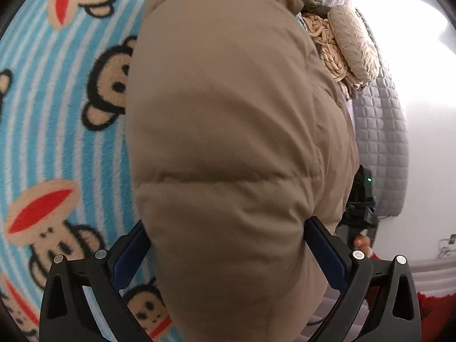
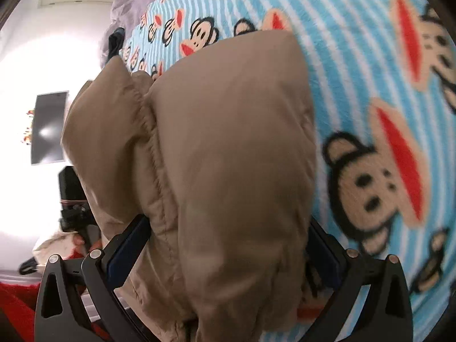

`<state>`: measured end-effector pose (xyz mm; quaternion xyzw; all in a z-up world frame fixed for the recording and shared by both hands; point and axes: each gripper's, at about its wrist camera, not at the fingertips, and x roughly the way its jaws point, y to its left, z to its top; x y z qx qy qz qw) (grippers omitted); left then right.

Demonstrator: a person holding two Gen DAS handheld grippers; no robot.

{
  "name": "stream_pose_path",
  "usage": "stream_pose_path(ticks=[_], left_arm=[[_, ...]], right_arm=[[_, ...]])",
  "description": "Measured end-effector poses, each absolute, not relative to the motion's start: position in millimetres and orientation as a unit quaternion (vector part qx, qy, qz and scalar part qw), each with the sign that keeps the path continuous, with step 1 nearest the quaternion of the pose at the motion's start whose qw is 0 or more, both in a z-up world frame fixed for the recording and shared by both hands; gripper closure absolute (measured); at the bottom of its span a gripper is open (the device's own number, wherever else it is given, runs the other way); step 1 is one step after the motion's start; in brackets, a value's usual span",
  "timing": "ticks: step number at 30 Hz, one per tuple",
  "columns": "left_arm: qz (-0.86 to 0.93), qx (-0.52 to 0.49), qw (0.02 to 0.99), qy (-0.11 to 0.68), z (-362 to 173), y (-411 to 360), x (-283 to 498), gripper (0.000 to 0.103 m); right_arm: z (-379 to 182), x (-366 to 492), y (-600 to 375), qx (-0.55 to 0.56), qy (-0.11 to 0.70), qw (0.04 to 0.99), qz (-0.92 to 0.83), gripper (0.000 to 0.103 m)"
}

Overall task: Fold large clothes
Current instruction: 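Lift the jacket end with both tools and fold it over the bundle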

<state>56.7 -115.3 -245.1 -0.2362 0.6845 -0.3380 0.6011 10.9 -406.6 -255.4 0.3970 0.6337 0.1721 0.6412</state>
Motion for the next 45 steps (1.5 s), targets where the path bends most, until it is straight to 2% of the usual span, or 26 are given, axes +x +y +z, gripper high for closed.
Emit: stream_pose_path(ticks=[8,10,12,15,18,23,27,31,34,37,40,45], left_arm=[[-0.33,-0.259,0.593,0.688,-260.5,-135.8,60.7,0.0],[-0.329,-0.252,0.604,0.68,-254.1,-139.9,59.5,0.004],[-0.331,-0.251,0.611,0.673,-246.4,-139.4,58.7,0.014],[-0.34,-0.256,0.617,0.662,-230.5,-133.7,60.3,0.022],[-0.352,-0.249,0.633,0.643,-205.2,-129.7,69.2,0.022],[-0.356,-0.255,0.66,0.61,-157.3,-100.7,104.4,0.022],[-0.356,-0.237,0.689,0.585,-118.4,-63.8,153.7,0.022],[-0.345,-0.209,0.72,0.565,-102.1,-35.6,206.5,0.022],[-0.317,-0.192,0.74,0.561,-117.8,-18.3,249.0,0.021],[-0.279,-0.184,0.744,0.579,-159.6,0.7,276.8,0.021],[-0.25,-0.193,0.744,0.589,-204.4,5.3,286.3,0.011],[-0.259,-0.216,0.748,0.572,-231.7,19.2,282.8,0.004]], right_arm=[[-276.4,34.1,-381.9,0.445,0.624,0.615,0.188,0.0],[-274.0,34.4,-379.9,0.448,0.624,0.616,0.174,0.002],[-269.0,33.6,-377.9,0.457,0.622,0.614,0.166,0.016],[-255.7,31.2,-375.4,0.474,0.607,0.616,0.166,0.035],[-235.7,34.0,-363.4,0.477,0.593,0.625,0.174,0.042],[-200.3,59.4,-332.2,0.479,0.563,0.644,0.196,0.042],[-172.7,106.2,-293.9,0.468,0.545,0.657,0.227,0.042],[-164.7,169.9,-251.1,0.461,0.533,0.661,0.259,0.042],[-178.4,219.2,-220.4,0.452,0.534,0.662,0.269,0.042],[-213.5,257.8,-199.1,0.45,0.549,0.658,0.252,0.042],[-258.8,283.1,-184.0,0.435,0.577,0.655,0.221,0.041],[-300.3,289.9,-181.1,0.447,0.577,0.646,0.224,0.023]])
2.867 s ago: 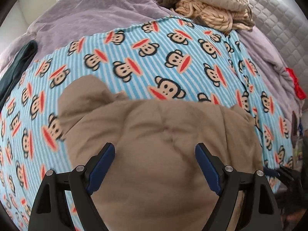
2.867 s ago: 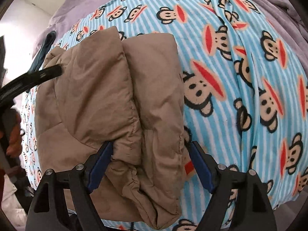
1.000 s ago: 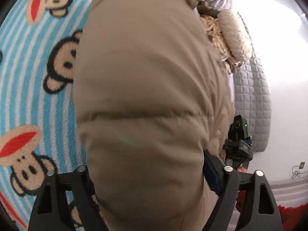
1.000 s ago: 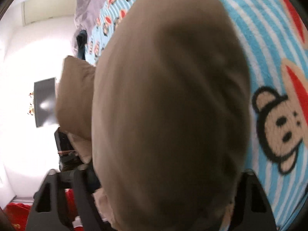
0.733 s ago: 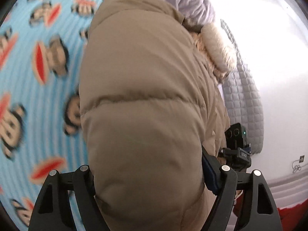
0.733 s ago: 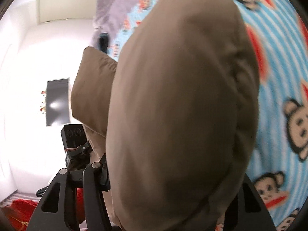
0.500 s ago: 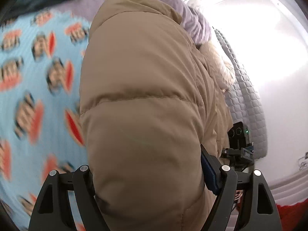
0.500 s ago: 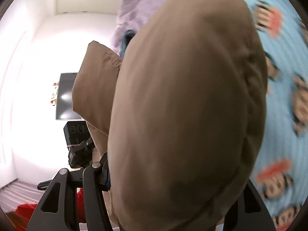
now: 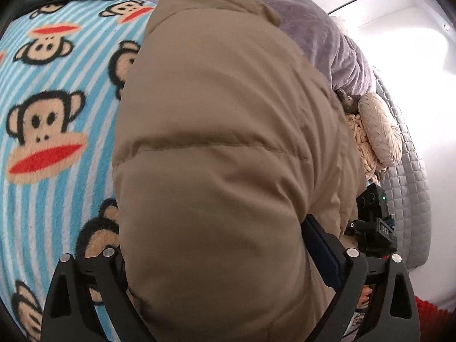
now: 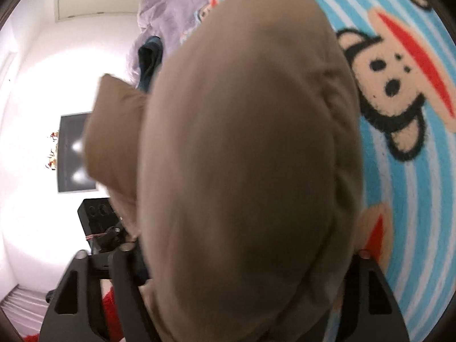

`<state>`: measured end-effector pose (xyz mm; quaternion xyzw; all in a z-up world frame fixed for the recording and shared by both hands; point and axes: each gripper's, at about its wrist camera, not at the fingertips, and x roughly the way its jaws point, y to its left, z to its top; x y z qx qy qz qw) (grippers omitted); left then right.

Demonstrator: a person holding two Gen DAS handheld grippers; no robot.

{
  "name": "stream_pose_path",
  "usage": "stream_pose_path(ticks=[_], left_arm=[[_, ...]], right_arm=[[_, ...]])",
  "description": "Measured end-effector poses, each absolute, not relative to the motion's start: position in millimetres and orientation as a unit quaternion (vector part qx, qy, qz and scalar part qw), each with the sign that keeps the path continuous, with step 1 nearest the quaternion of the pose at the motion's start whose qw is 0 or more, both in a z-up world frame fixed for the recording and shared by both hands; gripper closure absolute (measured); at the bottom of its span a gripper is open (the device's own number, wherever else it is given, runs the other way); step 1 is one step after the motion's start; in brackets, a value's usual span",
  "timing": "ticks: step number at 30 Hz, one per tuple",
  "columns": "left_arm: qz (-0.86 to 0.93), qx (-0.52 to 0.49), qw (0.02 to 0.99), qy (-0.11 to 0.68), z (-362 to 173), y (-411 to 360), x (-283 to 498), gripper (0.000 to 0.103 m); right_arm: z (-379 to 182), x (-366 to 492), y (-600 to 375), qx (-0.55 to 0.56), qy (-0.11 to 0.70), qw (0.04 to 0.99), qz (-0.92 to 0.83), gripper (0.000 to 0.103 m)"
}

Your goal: Fold large clothes

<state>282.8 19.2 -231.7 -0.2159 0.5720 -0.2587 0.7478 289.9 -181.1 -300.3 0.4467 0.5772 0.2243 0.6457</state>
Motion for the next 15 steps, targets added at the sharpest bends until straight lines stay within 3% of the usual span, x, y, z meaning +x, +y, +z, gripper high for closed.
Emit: stream_pose_path(ticks=[5,12,13,14,15], left_arm=[[-0.231,-0.174,0.769,0.57,-220.7,22.1,271.1,0.005],[-0.204,-0.115,0.812,0.534,-156.0,42.1,253.3,0.013],[-0.206,-0.116,0.821,0.521,-143.8,44.1,253.7,0.013],[-0.21,-0.118,0.827,0.509,-132.5,43.6,255.3,0.013],[-0.215,-0.118,0.831,0.499,-123.1,40.8,257.5,0.022]], right_arm=[[-304.0,290.5,-173.3,0.44,0.584,0.648,0.212,0.022],[-231.4,231.6,-199.7,0.344,0.577,0.727,0.138,0.023],[-220.9,223.3,-203.2,0.337,0.569,0.739,0.128,0.025],[-211.4,216.2,-206.3,0.333,0.56,0.749,0.121,0.037],[-200.3,206.4,-212.0,0.327,0.549,0.76,0.117,0.052]])
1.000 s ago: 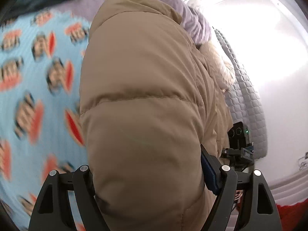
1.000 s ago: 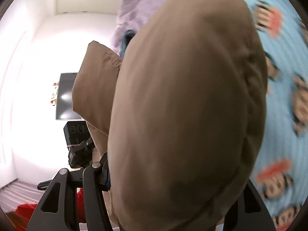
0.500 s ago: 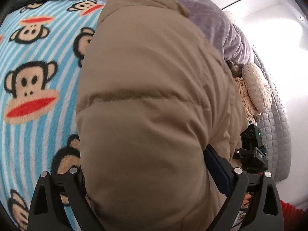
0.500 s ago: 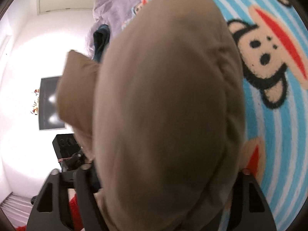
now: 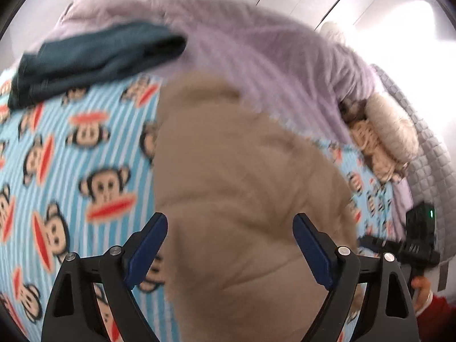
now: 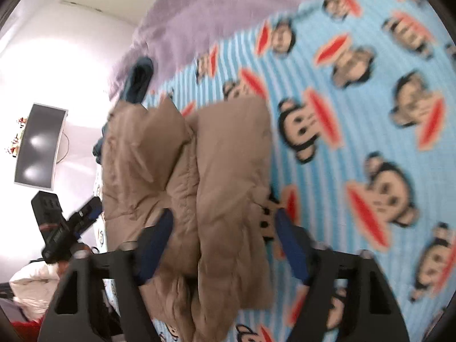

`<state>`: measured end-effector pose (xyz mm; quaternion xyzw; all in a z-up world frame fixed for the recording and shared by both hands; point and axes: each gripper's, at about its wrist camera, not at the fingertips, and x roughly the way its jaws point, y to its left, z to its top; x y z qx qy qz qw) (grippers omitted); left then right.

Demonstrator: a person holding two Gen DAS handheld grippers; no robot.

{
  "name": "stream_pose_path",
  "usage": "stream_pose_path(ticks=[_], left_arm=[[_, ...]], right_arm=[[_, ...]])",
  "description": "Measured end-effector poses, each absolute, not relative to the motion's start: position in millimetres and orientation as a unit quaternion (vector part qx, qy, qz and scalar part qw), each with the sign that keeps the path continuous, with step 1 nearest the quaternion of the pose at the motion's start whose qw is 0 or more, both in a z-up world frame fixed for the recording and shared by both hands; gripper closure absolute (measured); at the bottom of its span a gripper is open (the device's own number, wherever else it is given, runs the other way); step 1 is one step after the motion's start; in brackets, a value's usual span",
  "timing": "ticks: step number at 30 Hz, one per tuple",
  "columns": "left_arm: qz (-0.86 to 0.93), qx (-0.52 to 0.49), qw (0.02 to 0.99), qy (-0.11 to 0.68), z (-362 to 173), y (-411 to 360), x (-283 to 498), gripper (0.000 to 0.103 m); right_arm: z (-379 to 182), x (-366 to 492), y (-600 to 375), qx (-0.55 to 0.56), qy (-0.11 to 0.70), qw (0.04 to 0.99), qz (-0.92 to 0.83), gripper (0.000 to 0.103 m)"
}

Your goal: Fold large clothes

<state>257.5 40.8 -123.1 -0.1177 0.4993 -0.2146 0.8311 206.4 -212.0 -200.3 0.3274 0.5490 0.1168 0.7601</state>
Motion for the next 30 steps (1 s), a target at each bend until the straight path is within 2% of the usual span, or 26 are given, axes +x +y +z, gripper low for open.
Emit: stream_pose_path(ticks=[3,4,6,9,13,16,20,30], left_arm=[[-0.22,-0.086,0.839,0.49,-108.0,13.2,271.3,0.025],[-0.22,-0.078,0.84,0.49,-109.6,10.3,275.4,0.025],[-0.22,-0.064,0.836,0.499,-118.5,-27.1,294.8,0.04],[-0.222,-0.049,0.832,0.507,-131.6,-63.4,303.4,0.04],[-0.235,0.015,0.828,0.509,-148.6,-116.1,292.4,0.04],[-0.254,0.062,0.823,0.504,-164.5,-144.2,273.8,0.04],[-0.256,0.127,0.829,0.481,-178.0,-170.6,250.0,0.039],[-0.241,0.147,0.83,0.482,-172.6,-172.5,242.9,0.039]], right_arm=[[-173.5,186.1,-209.0,0.319,0.522,0.78,0.129,0.073],[-163.9,196.6,-231.5,0.319,0.518,0.781,0.139,0.074],[-152.1,207.3,-221.4,0.299,0.517,0.785,0.165,0.074],[-148.4,201.0,-180.9,0.22,0.531,0.797,0.187,0.075],[-189.2,188.9,-154.0,0.147,0.587,0.784,0.142,0.076],[-236.2,166.8,-165.4,0.188,0.616,0.756,0.115,0.076],[-267.8,147.8,-178.6,0.226,0.61,0.753,0.105,0.078],[-278.4,140.6,-180.8,0.215,0.603,0.763,0.09,0.078]])
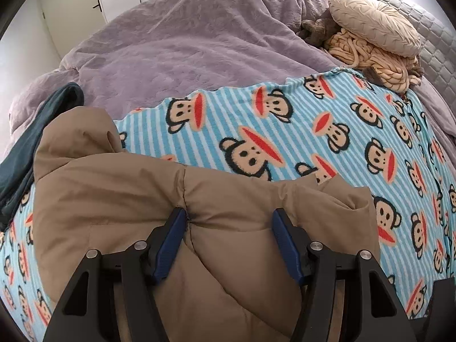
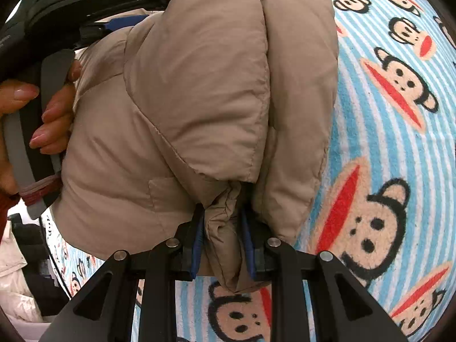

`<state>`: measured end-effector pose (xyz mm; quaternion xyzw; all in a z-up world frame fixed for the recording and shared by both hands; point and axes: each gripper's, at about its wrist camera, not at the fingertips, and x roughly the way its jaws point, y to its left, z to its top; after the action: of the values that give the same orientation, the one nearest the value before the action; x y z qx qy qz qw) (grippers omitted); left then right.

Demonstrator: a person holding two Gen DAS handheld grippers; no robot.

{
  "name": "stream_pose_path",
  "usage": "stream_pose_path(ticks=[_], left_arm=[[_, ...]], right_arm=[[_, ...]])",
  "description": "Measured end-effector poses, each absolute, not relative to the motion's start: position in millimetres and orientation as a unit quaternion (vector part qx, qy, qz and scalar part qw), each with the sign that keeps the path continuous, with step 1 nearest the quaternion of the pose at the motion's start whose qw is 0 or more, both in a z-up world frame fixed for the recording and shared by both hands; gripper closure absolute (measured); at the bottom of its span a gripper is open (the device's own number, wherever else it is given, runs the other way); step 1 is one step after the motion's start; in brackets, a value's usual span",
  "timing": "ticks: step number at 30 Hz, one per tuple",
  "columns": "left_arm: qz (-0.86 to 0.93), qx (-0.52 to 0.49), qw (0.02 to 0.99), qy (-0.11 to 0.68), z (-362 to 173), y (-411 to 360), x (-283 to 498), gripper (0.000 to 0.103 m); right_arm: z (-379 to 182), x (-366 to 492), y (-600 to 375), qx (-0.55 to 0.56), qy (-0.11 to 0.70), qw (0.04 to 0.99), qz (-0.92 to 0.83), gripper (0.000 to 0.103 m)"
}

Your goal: Fold large clothes

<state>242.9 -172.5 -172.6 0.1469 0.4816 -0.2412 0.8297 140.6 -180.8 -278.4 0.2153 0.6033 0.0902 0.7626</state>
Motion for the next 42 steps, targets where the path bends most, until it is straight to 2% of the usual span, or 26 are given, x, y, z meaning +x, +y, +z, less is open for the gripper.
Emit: stream_pose_path(ticks=[12,17,19,20,23,28,30,33,42], left_arm=[[-0.22,0.123,0.836,0.487,-120.4,-114.8,186.2,0.039],[-0.168,0.094,0.844,0.5,-130.7,-60.3,138.3,0.039],[-0.143,0.095,0.843,0.511,-144.7,-43.5,123.0,0.035],[-0.139,0.09,0.842,0.514,-150.2,-38.3,117.5,0.028],[-0.135,0.082,0.845,0.51,-165.5,-28.3,107.2,0.022],[-0.129,0.059,0.842,0.521,-168.9,-20.0,109.6,0.021],[-0.13,0.053,0.839,0.526,-167.0,-16.9,111.7,0.021],[-0.132,0.046,0.836,0.531,-165.2,-14.0,114.9,0.021],[-0.128,0.033,0.831,0.54,-153.9,-10.4,107.8,0.021]], right_arm=[[-273.4,142.1,-182.5,0.229,0.604,0.759,0.078,0.078],[-275.9,141.0,-182.8,0.237,0.603,0.758,0.07,0.078],[-276.5,140.5,-182.5,0.239,0.603,0.758,0.067,0.078],[-276.8,140.0,-182.2,0.241,0.602,0.758,0.065,0.078],[-277.1,138.2,-179.9,0.243,0.605,0.756,0.056,0.078],[-269.3,134.1,-174.2,0.242,0.623,0.743,0.038,0.073],[-262.1,129.4,-172.9,0.242,0.628,0.739,0.034,0.063],[-249.6,122.0,-171.5,0.239,0.625,0.743,0.036,0.057],[-223.3,111.7,-172.5,0.245,0.618,0.746,0.032,0.047]])
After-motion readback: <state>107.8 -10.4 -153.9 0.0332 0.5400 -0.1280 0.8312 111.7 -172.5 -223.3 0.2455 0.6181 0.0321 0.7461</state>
